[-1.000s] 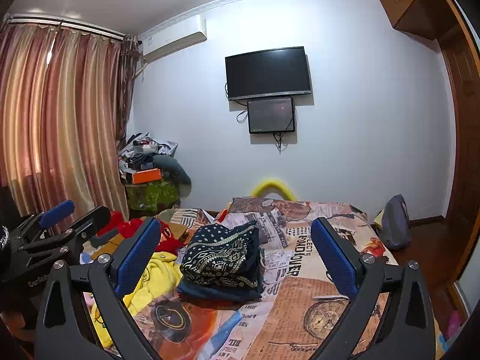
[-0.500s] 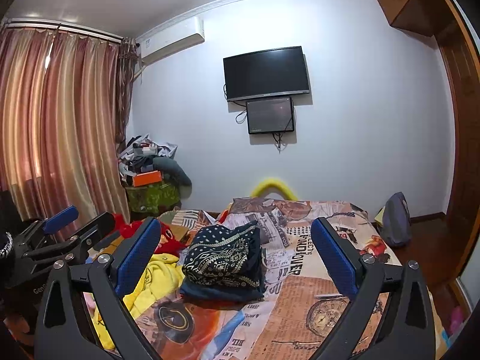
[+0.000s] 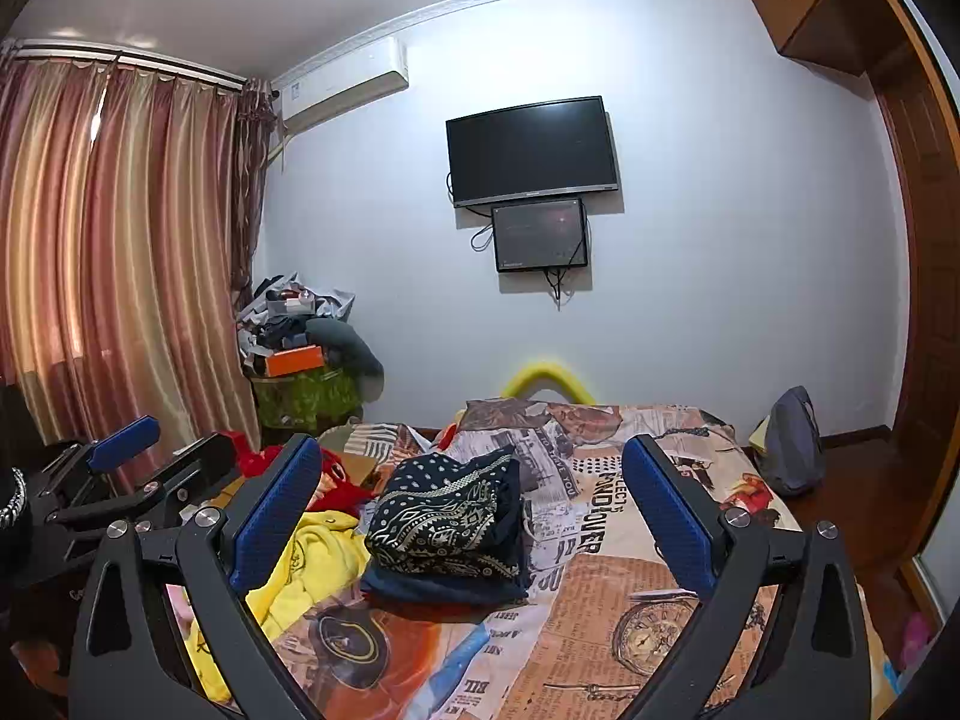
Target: Fold large clothes
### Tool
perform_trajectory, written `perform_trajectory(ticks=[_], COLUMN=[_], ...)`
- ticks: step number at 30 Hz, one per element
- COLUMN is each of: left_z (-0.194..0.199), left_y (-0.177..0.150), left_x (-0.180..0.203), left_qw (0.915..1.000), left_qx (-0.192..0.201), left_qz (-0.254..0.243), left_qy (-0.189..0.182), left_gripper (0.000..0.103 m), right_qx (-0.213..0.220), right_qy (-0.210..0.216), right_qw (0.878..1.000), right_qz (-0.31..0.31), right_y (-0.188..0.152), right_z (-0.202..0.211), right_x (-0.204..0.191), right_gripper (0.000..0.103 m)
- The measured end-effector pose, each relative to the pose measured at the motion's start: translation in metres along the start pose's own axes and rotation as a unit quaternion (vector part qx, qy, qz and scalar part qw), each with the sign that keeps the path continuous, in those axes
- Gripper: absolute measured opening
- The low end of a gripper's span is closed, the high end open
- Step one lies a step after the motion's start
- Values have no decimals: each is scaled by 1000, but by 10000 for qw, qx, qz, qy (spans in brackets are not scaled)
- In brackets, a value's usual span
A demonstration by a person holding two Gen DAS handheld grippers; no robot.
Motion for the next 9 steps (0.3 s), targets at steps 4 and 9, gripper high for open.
perform_trajectory(ticks=[4, 9], left_z=[1, 0], left_y=[0, 1], left_x=[0, -2], left_qw=[10000, 10000], left_qx=[9, -5], left_qz=[-2, 14], left_qy=[-19, -8], left_gripper=[94, 94], right_qx=[1, -2], right_qy=[-7, -10], right_qw=[10000, 10000], right_qz=[1, -6], right_y=[0, 0], right_z=[0, 1], right_x=[0, -1], right_gripper=[100, 100])
Point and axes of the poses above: each gripper's, at about its wrist camera, not at the fingertips, and z roughly against the way its jaws point, x to its right, y to its top, the point moved 9 cm from there along -z, roughly the way its jaws point, and after that the axes turned 12 degrees about -x, right-handed, at the moved point
